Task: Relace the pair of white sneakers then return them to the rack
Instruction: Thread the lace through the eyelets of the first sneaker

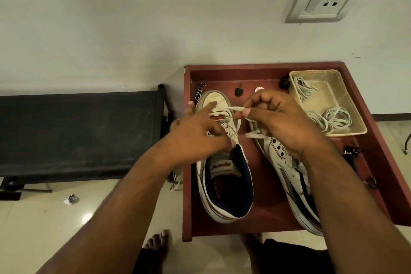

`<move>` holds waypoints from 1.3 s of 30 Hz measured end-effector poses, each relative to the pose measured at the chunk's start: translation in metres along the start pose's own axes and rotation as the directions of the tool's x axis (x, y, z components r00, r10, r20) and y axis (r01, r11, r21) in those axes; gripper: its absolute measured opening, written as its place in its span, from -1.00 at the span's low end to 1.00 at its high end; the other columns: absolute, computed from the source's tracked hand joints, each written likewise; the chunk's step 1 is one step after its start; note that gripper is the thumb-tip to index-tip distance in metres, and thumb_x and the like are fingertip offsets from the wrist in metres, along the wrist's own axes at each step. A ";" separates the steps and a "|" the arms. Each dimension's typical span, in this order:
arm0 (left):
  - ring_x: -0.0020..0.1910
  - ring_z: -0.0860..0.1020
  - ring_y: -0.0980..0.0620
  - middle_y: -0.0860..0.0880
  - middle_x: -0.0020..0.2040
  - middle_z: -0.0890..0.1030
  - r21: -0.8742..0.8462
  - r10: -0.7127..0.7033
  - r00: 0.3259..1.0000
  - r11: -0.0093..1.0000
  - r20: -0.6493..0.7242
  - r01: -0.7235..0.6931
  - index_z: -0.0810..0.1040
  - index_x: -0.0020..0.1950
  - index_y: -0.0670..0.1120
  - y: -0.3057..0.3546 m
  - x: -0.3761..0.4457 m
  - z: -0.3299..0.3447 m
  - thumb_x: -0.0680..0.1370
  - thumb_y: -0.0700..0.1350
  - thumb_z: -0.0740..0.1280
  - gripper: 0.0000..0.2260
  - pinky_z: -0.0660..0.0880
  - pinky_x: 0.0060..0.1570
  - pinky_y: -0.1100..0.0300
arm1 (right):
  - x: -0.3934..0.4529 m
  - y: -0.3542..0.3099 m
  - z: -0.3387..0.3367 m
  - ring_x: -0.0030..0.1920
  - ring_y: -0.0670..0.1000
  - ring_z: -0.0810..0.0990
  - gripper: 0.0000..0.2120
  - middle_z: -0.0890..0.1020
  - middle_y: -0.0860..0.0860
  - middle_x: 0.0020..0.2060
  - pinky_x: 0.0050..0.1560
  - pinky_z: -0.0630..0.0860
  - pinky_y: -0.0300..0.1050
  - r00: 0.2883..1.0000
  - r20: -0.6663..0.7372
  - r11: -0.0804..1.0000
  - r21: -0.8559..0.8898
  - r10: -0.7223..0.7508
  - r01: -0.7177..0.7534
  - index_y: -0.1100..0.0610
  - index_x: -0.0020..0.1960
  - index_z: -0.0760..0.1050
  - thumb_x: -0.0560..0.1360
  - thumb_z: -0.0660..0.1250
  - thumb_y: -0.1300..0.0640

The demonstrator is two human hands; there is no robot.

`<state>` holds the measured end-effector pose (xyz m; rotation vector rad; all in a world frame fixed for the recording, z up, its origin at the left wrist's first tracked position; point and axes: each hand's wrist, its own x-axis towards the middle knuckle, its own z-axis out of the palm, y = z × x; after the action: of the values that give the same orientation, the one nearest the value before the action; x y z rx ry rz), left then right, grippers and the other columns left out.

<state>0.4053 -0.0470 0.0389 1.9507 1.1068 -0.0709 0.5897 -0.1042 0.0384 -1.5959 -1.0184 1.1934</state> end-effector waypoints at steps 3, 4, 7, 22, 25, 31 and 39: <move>0.56 -0.32 -0.14 0.10 0.62 -0.10 0.368 -0.054 0.998 0.929 0.030 0.040 0.54 -0.32 0.15 0.003 -0.007 0.017 0.53 0.14 0.32 -0.77 -0.22 0.45 -0.33 | 0.000 -0.001 0.018 -0.57 0.01 0.21 -0.93 0.71 0.19 -0.15 -0.44 0.19 -0.07 0.992 0.123 0.991 0.131 -0.001 -0.015 0.15 -0.10 0.44 0.52 0.29 0.28; 0.55 -0.32 -0.19 0.06 0.62 -0.11 0.449 -0.089 0.996 0.889 -0.028 0.092 0.57 -0.24 0.14 0.001 -0.009 0.020 0.55 0.15 0.28 -0.79 -0.20 0.44 -0.35 | 0.000 0.000 0.022 -0.58 -0.01 0.15 -0.94 0.71 0.19 -0.14 -0.41 0.09 0.04 0.987 0.157 0.988 0.150 0.015 -0.039 0.12 -0.09 0.42 0.51 0.27 0.26; 0.56 -0.27 -0.24 0.01 0.62 -0.10 0.483 -0.193 0.969 0.841 -0.154 0.244 0.63 0.09 0.15 -0.004 -0.014 0.021 0.59 0.16 0.26 -0.79 -0.11 0.45 -0.34 | -0.002 0.005 0.026 -0.58 -0.06 0.18 -0.91 0.71 0.14 -0.12 -0.45 0.01 -0.05 0.964 0.251 0.996 -0.011 0.093 -0.093 0.06 -0.07 0.40 0.57 0.22 0.23; 0.49 -0.34 -0.36 -0.11 0.56 -0.38 0.794 -0.035 0.983 0.584 -0.182 0.168 0.52 0.25 0.04 0.016 -0.024 0.066 0.50 0.05 0.42 -0.65 -0.02 0.35 -0.31 | 0.004 0.028 0.014 -0.39 -0.20 0.48 -0.89 0.61 -0.09 -0.33 -0.34 0.32 -0.24 0.993 0.118 0.806 -0.586 -0.021 0.087 -0.04 -0.22 0.50 0.43 0.40 0.11; 0.36 -0.57 -0.38 -0.09 0.47 -0.56 0.822 -0.013 0.991 0.557 -0.133 0.117 0.48 0.34 0.06 0.015 -0.021 0.069 0.51 0.10 0.40 -0.59 -0.26 0.35 -0.42 | 0.004 0.026 0.017 -0.34 -0.16 0.51 -0.94 0.59 -0.10 -0.32 -0.34 0.32 -0.24 0.996 0.090 0.802 -0.595 0.011 0.045 -0.02 -0.19 0.54 0.43 0.39 0.11; 0.50 -0.40 -0.24 0.03 0.59 -0.27 0.714 0.051 0.982 0.693 -0.179 0.095 0.54 0.28 0.15 0.008 -0.023 0.062 0.55 0.16 0.30 -0.69 -0.13 0.38 -0.26 | 0.004 0.024 0.020 -0.35 -0.19 0.47 -0.96 0.54 -0.13 -0.33 -0.35 0.29 -0.26 0.998 0.056 0.775 -0.632 0.023 0.018 -0.02 -0.16 0.57 0.42 0.42 0.10; 0.08 0.39 0.00 0.03 0.06 0.60 0.575 0.419 0.777 0.813 -0.469 -0.091 0.71 -0.17 0.03 -0.017 -0.026 0.054 0.45 0.10 0.23 -0.72 0.17 -0.03 0.07 | 0.006 0.026 0.021 -0.38 -0.17 0.46 -0.92 0.51 -0.13 -0.41 -0.37 0.29 -0.24 0.999 0.031 0.781 -0.624 0.023 0.002 -0.02 -0.22 0.56 0.40 0.42 0.14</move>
<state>0.3955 -0.0986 0.0056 2.7309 1.2611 0.4628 0.5735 -0.1026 0.0090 -2.0892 -1.5442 0.9319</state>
